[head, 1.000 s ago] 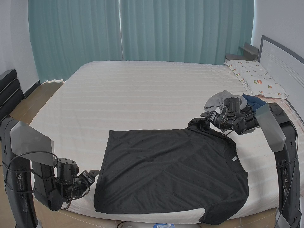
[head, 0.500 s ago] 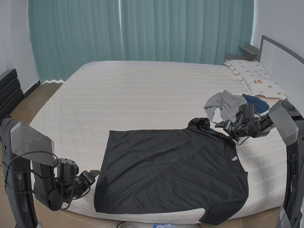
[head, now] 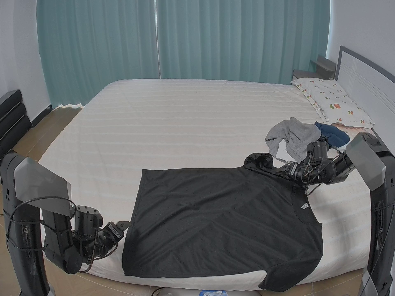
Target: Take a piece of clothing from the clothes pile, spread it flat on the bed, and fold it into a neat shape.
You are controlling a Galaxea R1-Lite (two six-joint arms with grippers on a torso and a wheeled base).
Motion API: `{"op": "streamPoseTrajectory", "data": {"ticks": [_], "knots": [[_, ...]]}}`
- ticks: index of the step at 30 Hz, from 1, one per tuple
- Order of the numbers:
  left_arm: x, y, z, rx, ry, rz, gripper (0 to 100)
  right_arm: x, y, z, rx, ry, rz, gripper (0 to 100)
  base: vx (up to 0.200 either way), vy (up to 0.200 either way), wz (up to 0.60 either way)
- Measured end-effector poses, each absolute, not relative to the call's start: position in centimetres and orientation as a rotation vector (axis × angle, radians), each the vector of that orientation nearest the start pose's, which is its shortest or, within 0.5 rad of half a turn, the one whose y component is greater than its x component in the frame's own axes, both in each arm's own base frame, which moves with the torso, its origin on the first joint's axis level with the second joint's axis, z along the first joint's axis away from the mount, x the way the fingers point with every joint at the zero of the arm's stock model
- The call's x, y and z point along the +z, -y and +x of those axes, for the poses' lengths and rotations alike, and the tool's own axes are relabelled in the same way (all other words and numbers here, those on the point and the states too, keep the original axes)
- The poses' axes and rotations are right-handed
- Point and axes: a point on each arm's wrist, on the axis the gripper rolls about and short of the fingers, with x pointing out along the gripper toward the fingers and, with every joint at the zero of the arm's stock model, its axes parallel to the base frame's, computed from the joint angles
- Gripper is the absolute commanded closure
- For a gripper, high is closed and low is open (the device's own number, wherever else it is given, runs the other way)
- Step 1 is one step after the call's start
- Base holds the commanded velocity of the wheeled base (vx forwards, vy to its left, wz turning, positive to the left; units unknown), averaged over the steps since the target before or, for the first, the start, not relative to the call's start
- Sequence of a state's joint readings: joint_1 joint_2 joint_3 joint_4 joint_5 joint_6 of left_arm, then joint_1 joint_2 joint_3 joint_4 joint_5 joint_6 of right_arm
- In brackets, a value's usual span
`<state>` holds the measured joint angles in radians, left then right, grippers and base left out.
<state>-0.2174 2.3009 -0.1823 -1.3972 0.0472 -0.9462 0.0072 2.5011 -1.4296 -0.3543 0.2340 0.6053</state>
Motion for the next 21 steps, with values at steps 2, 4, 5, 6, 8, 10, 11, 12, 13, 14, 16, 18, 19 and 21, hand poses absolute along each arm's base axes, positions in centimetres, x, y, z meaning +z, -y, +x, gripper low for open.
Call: {"op": "streamPoseTrajectory", "data": {"ticks": [2,4,5,6,8,10,11,12,13,14,16,18,19,21], "knots": [[-3.3,5.3,24.5,0.186,-0.732,-0.807,0,-0.8,-0.8,47.1,0.006,-0.761,0.659,0,0.0,0.0,0.0],[-3.3,5.3,24.5,0.186,-0.732,-0.807,0,-1.0,-0.9,47.5,0.006,-0.753,0.664,0,0.0,0.0,0.0],[-3.3,5.3,24.5,0.187,-0.732,-0.807,0,-1.1,-0.9,47.7,0.004,-0.75,0.668,0,0.0,0.0,0.0],[-3.3,5.3,24.5,0.186,-0.732,-0.807,0,-1.3,-1.0,48.0,0.0,-0.745,0.674,0,0.0,0.0,0.0],[-3.3,5.3,24.5,0.186,-0.733,-0.807,0,-1.5,-1.1,48.5,-0.011,-0.733,0.684,0,0.0,0.0,0.0],[-3.3,5.3,24.5,0.187,-0.732,-0.807,0,-1.6,-1.1,49.1,-0.03,-0.71,0.698,100,0.0,0.0,0.0],[-3.3,5.3,24.5,0.187,-0.732,-0.807,0,-1.7,-1.1,49.4,-0.041,-0.7,0.709,100,0.0,0.0,0.0],[-3.3,5.3,24.5,0.186,-0.732,-0.807,0,-1.8,-1.1,49.7,-0.049,-0.692,0.719,100,0.0,0.0,0.0],[-3.3,5.3,24.5,0.187,-0.732,-0.807,0,-1.8,-1.1,49.9,-0.058,-0.683,0.735,100,0.0,0.0,0.0],[-3.3,5.3,24.5,0.186,-0.732,-0.807,0,-1.9,-1.1,50.1,-0.064,-0.678,0.747,100,0.0,0.0,0.0],[-3.3,5.3,24.5,0.186,-0.732,-0.807,0,-2.0,-1.0,50.4,-0.074,-0.668,0.772,100,0.0,0.0,0.0],[-3.3,5.3,24.5,0.186,-0.732,-0.807,0,-1.9,-0.7,50.7,-0.081,-0.653,0.789,100,0.0,0.0,0.0],[-3.3,5.3,24.5,0.185,-0.732,-0.807,0,-1.8,-0.6,50.8,-0.084,-0.647,0.796,100,0.0,0.0,0.0],[-3.3,5.3,24.5,0.185,-0.731,-0.807,0,-1.7,-0.2,51.0,-0.092,-0.637,0.808,100,0.0,0.0,0.0]]}}
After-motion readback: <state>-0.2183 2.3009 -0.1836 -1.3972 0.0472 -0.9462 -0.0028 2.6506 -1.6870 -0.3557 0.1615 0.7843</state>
